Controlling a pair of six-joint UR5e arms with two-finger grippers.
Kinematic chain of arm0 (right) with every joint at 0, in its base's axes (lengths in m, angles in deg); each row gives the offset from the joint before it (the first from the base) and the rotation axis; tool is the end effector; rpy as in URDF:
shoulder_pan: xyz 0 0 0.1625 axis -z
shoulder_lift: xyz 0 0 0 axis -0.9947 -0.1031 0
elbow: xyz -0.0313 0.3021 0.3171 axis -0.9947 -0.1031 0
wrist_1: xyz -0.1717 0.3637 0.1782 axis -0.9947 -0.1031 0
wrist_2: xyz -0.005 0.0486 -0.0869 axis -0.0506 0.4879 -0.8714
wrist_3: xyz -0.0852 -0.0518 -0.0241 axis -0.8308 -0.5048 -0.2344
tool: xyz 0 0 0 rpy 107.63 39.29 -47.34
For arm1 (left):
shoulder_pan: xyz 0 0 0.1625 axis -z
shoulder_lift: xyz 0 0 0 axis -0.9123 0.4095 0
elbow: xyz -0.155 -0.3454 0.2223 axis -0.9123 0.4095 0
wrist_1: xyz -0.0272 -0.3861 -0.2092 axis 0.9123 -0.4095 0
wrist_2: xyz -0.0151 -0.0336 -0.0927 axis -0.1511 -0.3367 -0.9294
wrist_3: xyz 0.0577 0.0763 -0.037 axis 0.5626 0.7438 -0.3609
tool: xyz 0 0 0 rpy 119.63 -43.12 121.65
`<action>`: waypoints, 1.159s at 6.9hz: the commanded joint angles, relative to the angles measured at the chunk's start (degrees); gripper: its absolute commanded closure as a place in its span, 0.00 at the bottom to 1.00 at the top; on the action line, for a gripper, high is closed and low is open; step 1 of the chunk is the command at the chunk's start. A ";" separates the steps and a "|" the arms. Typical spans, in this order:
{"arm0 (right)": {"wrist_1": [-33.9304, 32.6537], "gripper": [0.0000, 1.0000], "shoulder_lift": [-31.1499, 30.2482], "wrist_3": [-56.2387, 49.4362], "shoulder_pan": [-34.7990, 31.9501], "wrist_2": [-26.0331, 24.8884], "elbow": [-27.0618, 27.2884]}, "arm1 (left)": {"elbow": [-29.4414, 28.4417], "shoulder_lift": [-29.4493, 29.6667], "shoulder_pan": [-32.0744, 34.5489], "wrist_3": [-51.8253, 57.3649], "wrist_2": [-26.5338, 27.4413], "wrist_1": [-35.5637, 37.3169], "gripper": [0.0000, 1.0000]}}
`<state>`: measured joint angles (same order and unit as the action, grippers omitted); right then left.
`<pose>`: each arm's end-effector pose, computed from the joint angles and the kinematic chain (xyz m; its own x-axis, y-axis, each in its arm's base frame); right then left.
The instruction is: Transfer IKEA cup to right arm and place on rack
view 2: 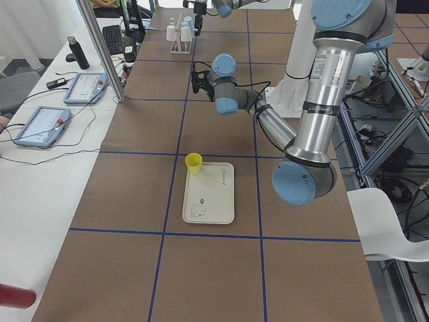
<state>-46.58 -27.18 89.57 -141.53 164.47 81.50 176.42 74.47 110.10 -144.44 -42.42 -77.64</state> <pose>-0.2697 -0.5332 0.3126 0.2497 0.0617 0.9664 -0.1690 0.9854 -0.0192 0.3252 -0.4308 0.2287 0.1109 -0.1622 -0.9805 0.2507 0.9593 -0.1303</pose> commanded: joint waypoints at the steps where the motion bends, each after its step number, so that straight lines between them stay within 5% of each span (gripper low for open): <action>1: 13.75 0.01 1.95 19.25 3.21 -0.22 0.07 | -2.23 6.71 -1.90 -10.66 1.62 -6.42 1.00; 5: 27.13 0.01 6.08 34.39 8.75 -3.29 -0.20 | -18.65 6.99 -4.10 -28.19 10.40 -52.62 1.00; 7: 36.96 0.01 6.17 43.80 13.13 -12.30 -0.28 | -22.88 6.82 -4.02 -31.33 10.59 -63.64 1.00; 8: 37.53 0.01 6.35 44.81 13.59 -12.87 0.24 | -23.94 6.90 -4.02 -33.18 10.60 -65.87 1.00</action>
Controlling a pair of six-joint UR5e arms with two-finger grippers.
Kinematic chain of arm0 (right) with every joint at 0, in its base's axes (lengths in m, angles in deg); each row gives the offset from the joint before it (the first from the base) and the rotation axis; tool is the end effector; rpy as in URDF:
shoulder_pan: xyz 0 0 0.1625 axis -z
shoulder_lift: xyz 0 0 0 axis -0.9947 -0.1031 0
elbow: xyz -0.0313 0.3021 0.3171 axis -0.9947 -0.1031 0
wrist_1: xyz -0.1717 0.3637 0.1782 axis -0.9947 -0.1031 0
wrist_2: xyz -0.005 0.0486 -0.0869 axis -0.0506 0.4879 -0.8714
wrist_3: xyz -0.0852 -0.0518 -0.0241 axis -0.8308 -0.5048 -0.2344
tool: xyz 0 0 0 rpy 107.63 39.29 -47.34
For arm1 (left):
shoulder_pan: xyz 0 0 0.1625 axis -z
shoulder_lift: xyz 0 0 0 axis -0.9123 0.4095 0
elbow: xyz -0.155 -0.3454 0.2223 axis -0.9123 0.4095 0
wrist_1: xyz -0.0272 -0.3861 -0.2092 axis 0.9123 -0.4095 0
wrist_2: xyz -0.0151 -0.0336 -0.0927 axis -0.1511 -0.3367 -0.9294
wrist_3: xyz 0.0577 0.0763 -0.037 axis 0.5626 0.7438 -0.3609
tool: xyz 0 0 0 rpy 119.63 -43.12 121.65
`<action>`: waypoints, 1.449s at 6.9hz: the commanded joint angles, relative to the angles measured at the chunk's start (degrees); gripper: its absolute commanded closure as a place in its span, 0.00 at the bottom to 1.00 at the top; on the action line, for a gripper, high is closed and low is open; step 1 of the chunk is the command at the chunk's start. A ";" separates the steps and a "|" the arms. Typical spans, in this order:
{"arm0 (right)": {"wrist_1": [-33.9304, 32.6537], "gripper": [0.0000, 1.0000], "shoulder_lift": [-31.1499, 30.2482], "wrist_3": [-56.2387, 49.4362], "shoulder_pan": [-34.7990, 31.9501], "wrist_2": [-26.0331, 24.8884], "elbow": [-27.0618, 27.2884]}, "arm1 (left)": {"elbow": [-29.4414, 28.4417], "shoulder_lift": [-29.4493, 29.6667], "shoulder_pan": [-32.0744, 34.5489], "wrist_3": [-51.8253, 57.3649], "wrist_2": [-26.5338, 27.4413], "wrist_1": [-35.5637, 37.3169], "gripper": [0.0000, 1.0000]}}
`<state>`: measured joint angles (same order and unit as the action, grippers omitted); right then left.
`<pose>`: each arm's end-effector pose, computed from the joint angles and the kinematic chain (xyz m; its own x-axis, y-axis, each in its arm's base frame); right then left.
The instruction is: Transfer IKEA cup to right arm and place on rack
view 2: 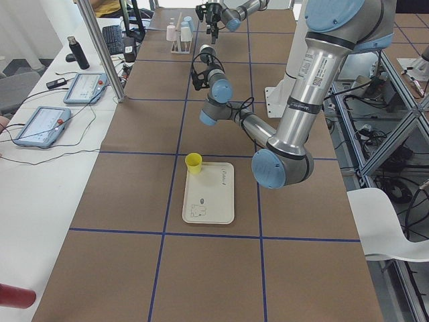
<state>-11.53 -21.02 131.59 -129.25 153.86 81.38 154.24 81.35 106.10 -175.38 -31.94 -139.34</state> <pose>-0.3409 -0.4479 0.2038 -0.2978 0.2305 0.9264 -0.0653 0.9632 -0.2607 0.3627 -0.4363 0.2511 -0.5997 -0.1724 -0.7815 0.0819 0.9582 -0.2742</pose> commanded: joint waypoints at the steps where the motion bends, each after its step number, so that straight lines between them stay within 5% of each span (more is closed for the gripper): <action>1: 2.40 0.01 1.67 2.88 2.01 -2.35 1.24 | -2.56 0.46 -0.11 -2.87 1.25 -6.11 1.00; 3: 3.79 0.01 4.58 6.89 2.37 -2.79 2.04 | -4.41 1.95 -2.03 -8.83 1.26 -13.22 1.00; 6: 12.67 0.01 4.41 15.62 5.79 -11.83 1.08 | -4.50 4.50 -3.97 -16.64 1.26 -17.97 1.00; 10: 12.68 0.01 4.59 16.06 7.90 -12.73 1.69 | -4.59 7.23 -9.60 -16.76 8.03 -20.63 1.00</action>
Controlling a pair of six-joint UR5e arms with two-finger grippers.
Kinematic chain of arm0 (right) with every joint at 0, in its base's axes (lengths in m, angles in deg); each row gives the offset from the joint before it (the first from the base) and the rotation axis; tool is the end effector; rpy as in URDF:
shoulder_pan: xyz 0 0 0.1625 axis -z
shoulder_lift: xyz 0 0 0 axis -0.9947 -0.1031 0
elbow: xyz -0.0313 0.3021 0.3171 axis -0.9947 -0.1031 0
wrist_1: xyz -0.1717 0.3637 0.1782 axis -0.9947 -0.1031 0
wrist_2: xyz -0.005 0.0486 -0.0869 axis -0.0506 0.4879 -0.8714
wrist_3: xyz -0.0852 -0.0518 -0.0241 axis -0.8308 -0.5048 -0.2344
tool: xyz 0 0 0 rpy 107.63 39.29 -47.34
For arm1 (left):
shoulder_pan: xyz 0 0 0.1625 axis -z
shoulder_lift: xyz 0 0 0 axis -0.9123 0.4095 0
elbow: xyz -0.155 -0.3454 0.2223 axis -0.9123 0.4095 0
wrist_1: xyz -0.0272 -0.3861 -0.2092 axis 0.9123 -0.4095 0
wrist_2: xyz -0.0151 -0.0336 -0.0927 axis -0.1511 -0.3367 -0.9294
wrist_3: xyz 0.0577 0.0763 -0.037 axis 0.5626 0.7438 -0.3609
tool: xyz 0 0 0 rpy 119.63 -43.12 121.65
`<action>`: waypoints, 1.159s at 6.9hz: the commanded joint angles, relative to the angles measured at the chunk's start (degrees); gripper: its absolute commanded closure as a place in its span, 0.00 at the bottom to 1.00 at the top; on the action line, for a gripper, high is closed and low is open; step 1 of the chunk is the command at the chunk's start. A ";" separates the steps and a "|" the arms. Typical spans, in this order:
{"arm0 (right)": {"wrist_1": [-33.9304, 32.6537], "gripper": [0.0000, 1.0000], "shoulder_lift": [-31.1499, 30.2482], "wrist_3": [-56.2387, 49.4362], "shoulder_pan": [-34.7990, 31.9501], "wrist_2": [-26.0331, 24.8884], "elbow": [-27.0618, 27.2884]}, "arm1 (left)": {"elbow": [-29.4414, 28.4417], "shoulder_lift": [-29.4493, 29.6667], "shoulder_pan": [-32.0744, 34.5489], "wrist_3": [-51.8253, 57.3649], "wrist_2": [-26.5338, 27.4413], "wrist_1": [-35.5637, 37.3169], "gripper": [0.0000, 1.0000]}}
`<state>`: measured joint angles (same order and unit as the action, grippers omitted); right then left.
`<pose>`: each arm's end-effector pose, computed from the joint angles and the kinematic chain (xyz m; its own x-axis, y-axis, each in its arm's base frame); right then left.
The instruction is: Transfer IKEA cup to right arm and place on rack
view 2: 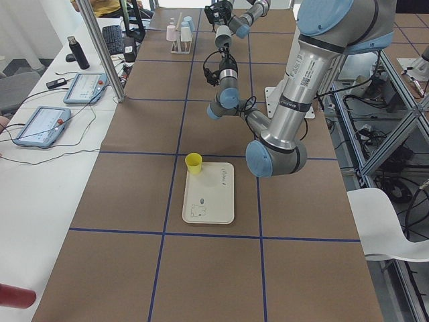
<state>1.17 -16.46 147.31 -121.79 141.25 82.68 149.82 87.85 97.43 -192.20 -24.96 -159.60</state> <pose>-0.3625 -0.3987 0.1404 -0.5772 0.3487 0.7384 0.0953 0.9268 -0.3632 0.4065 -0.3797 0.2169 -0.7832 -0.3990 -0.4768 -0.2982 0.9140 -0.2751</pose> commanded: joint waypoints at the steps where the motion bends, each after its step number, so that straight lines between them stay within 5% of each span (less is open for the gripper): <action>1: 0.07 0.01 0.12 1.74 0.53 -0.11 0.56 | -0.34 0.72 -1.10 0.15 1.13 -0.37 1.00; 8: 0.07 0.02 0.21 1.76 1.67 -0.82 0.65 | -2.45 2.74 -2.78 0.68 3.24 -0.37 1.00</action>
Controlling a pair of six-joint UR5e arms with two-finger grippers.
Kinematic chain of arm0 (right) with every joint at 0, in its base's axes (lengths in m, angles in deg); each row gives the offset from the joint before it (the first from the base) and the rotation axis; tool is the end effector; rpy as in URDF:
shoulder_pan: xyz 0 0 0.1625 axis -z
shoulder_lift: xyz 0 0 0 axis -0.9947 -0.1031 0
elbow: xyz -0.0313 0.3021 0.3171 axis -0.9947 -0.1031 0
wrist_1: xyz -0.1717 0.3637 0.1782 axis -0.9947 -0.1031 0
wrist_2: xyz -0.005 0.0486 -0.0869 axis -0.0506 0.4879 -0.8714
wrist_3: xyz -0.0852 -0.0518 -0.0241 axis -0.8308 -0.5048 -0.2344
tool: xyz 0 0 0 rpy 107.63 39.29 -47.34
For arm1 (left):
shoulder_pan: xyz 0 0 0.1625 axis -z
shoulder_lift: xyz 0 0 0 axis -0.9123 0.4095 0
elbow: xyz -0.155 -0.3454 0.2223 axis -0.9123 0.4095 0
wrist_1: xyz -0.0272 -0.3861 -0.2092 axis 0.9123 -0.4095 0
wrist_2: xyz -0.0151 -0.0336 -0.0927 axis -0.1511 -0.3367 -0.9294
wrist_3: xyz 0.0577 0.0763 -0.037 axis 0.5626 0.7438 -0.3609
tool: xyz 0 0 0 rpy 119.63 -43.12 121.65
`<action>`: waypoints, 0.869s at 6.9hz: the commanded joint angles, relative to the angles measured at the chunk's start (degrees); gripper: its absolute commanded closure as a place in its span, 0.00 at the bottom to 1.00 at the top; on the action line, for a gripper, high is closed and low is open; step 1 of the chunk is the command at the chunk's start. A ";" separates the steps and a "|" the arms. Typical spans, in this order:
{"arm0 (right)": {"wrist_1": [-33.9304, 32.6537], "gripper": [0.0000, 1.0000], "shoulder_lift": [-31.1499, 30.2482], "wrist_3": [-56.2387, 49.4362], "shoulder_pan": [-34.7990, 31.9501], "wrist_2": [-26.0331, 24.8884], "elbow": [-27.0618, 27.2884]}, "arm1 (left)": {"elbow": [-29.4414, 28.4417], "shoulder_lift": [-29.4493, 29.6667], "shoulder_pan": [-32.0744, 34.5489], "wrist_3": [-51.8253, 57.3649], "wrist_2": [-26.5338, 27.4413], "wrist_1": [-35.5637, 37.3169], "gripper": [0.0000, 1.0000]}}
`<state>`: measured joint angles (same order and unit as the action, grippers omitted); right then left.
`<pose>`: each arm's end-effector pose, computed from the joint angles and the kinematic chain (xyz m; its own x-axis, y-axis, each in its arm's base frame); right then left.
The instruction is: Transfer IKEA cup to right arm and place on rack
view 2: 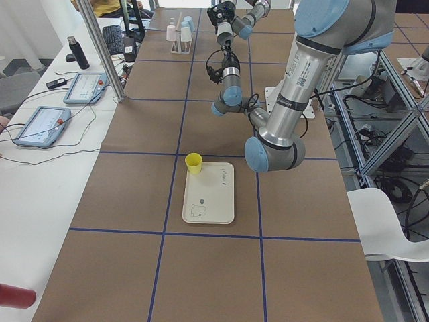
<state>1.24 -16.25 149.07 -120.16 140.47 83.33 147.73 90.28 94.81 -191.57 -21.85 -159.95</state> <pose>-0.3692 -0.3866 0.1345 -0.5802 0.3851 0.7176 0.1362 0.9146 -0.3807 0.4330 -0.3723 0.2050 -0.7948 -0.4189 -0.4392 -0.3155 0.9033 -0.2907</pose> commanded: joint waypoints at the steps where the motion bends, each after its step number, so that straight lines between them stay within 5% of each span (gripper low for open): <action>1: 0.00 0.05 0.00 0.00 0.05 -0.04 0.09 | -0.54 0.32 -0.24 0.04 0.83 -0.11 1.00; 3: 0.00 0.38 0.00 0.00 0.13 -0.13 0.09 | -0.54 0.32 -0.94 0.13 1.28 -0.19 1.00; 5: 0.09 0.77 0.00 0.09 0.22 -0.13 0.09 | -0.54 0.32 -0.94 0.22 1.28 -0.11 0.79; 6: 0.17 0.84 0.00 0.00 0.31 -0.13 0.09 | -0.45 0.32 -0.94 0.30 1.28 -0.02 0.59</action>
<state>1.33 -16.23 149.13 -119.93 140.31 83.43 147.19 90.61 93.85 -191.34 -20.62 -160.02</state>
